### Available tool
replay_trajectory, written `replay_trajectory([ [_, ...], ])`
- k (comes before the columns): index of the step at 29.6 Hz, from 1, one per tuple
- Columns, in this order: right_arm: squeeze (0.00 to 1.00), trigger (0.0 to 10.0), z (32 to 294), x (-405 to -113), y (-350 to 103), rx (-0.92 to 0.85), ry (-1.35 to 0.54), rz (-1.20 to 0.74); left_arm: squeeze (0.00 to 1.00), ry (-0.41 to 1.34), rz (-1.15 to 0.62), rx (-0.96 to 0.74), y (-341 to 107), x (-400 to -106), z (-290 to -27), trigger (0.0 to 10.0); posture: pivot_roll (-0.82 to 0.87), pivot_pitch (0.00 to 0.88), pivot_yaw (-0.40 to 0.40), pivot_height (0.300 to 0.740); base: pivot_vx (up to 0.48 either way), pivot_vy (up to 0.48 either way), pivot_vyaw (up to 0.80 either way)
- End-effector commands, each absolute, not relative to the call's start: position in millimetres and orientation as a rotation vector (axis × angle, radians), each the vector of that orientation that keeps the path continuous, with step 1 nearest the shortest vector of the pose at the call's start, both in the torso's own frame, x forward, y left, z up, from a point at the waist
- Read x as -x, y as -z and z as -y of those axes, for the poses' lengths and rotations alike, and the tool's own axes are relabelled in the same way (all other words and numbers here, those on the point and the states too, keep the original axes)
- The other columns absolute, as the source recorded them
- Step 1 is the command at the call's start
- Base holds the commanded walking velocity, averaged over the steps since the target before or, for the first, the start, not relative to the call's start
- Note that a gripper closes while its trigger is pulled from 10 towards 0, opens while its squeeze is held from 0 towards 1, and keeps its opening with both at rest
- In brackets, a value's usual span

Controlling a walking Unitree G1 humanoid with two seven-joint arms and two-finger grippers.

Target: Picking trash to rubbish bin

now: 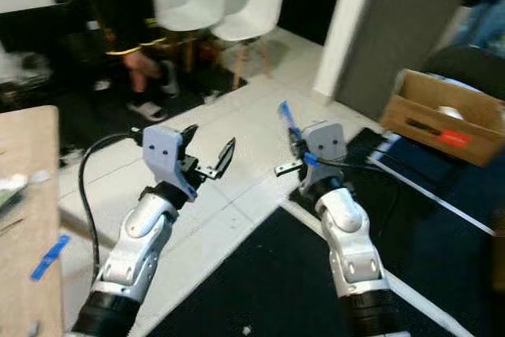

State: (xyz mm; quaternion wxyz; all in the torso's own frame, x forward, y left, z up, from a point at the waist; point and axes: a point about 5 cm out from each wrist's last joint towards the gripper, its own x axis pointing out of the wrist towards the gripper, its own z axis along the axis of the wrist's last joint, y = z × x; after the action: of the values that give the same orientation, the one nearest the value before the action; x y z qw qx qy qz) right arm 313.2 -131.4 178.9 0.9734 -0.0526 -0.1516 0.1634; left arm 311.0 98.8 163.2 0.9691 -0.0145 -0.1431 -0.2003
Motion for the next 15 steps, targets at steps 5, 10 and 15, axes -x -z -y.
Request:
replay_trajectory([
  [5,0.0,10.0,135.4,-312.7,-173.4,0.109,-0.322,0.283,0.0,0.411,0.269,0.019,-159.6,-311.3,-95.8,10.0,-0.11,0.05,-0.066,0.74,0.0,0.0,-0.8],
  [10,0.0,10.0,136.3,-312.3,-170.4,0.1,-0.312,0.275,0.0,0.414,0.269,0.016,-159.7,-311.2,-96.3,10.0,-0.11,0.049,-0.059,0.74,0.0,0.0,-0.8],
  [15,0.0,10.0,137.5,-311.5,-166.2,0.085,-0.289,0.266,0.0,0.433,0.272,0.007,-161.4,-312.9,-95.7,10.0,-0.1,0.044,-0.036,0.74,0.0,0.0,-0.8],
])
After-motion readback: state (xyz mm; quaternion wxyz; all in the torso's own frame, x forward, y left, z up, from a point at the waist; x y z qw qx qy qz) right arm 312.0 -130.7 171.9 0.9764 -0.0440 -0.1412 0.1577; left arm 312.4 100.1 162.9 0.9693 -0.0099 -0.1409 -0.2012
